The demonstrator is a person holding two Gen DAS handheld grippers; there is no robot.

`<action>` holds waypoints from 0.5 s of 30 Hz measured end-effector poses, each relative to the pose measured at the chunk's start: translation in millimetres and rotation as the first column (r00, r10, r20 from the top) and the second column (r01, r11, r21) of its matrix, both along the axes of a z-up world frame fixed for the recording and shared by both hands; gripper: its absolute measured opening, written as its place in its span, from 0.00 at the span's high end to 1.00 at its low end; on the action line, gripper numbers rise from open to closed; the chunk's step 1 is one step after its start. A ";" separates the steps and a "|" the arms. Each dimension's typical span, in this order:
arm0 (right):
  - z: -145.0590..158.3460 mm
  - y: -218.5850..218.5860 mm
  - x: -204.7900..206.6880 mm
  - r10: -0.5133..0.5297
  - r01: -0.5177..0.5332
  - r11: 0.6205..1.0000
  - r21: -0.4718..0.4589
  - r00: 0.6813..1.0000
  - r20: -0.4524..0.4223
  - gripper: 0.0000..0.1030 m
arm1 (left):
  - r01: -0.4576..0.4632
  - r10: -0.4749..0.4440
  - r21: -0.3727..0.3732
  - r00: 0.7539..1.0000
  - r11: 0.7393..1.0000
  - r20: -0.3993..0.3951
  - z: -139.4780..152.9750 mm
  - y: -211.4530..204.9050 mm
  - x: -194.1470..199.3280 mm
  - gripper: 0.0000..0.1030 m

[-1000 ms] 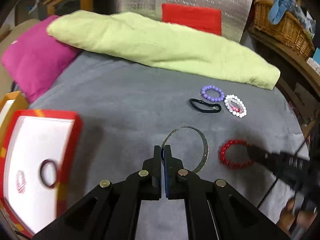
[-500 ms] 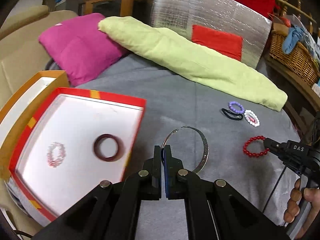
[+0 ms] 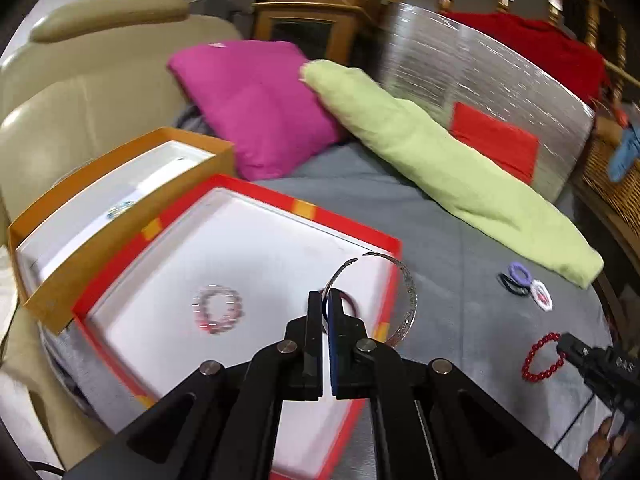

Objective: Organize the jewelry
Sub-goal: 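Carry the red bracelet and silver bangle over the red-rimmed tray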

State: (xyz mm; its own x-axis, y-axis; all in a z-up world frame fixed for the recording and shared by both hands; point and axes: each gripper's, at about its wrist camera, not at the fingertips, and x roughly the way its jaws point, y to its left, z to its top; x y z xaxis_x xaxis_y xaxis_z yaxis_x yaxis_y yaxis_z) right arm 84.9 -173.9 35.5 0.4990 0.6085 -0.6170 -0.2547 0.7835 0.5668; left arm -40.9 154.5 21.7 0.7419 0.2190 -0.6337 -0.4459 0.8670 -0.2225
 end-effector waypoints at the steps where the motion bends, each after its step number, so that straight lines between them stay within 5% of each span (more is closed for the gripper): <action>1: 0.9 6.3 -2.1 0.016 -0.016 1.000 0.006 1.000 0.000 0.90 | -0.013 0.013 -0.003 1.000 1.000 0.001 -1.0 4.4 -2.2 0.98; 15: 44.5 144.5 -30.9 0.310 -0.308 0.951 -0.036 0.948 0.078 0.90 | -0.163 0.162 -0.038 0.986 0.986 -0.022 -19.4 47.6 -19.7 0.97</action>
